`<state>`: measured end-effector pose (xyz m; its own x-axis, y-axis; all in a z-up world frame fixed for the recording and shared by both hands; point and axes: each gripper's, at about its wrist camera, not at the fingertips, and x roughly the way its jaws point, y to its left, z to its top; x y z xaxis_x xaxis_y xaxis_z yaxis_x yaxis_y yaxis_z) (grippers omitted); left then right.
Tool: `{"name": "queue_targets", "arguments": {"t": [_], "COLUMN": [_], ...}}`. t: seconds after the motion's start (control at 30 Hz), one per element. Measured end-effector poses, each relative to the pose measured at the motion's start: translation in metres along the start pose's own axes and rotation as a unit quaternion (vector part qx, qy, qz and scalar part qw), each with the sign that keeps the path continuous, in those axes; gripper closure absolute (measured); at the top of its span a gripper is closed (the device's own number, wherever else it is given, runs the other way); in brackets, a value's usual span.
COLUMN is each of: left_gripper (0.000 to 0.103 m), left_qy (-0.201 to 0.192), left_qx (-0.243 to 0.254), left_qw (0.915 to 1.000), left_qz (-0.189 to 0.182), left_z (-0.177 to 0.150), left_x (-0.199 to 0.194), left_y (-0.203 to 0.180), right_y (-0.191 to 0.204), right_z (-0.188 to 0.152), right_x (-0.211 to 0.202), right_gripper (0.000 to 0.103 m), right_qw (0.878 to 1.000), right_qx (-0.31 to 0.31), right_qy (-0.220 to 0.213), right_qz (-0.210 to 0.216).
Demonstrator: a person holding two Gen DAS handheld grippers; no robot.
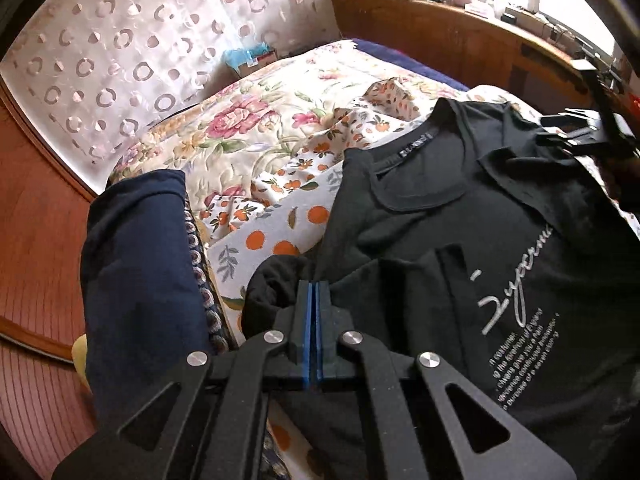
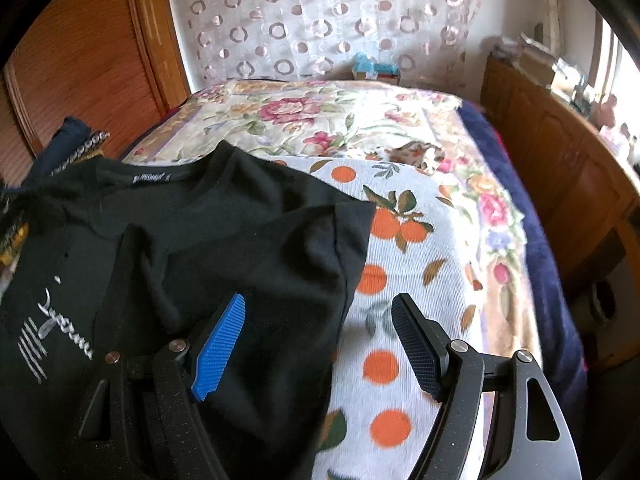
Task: Fold small clothes
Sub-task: 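Lift the shirt with the left tool while the right tool grips the other side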
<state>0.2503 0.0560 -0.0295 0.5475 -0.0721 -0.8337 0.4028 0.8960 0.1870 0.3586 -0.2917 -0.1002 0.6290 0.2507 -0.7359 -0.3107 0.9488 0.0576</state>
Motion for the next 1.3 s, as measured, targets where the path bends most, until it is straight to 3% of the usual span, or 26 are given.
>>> {"name": "queue_targets", "arguments": {"t": [0.17,0.27,0.4,0.73,1.03,1.3], "left_gripper": [0.101,0.101,0.101,0.101,0.101,0.101], "left_qy": [-0.011,-0.021,-0.031,-0.071,-0.126,-0.166], "left_qx": [-0.016,-0.028,-0.038,-0.063,-0.097,-0.147], "left_qw": [0.9998,0.9993,0.9988,0.9954,0.9872,0.9750], "left_qz": [-0.006,-0.007,-0.009,-0.014,-0.010,-0.011], "left_z": [-0.005,-0.013,-0.020,-0.038,-0.082,-0.153], "left_x": [-0.005,-0.009,-0.015,-0.043,-0.088,-0.128], "left_y": [0.003,0.005,0.003,-0.007,-0.022,-0.036], "right_y": [-0.003,0.000,0.007,0.042,0.052,0.042], "right_z": [0.019,0.025,0.028,0.008,-0.060,-0.136], "right_x": [0.020,0.024,0.027,-0.054,-0.124,-0.163], "right_gripper": [0.026,0.043,0.095,0.096,0.096,0.096], "right_qw": [1.000,1.000,0.999,0.990,0.980,0.975], "right_qx": [-0.018,-0.025,-0.041,-0.075,-0.092,-0.093], "right_qy": [0.011,0.007,0.007,-0.111,-0.172,-0.197], "right_qz": [-0.006,-0.003,0.008,0.035,0.047,0.045]}}
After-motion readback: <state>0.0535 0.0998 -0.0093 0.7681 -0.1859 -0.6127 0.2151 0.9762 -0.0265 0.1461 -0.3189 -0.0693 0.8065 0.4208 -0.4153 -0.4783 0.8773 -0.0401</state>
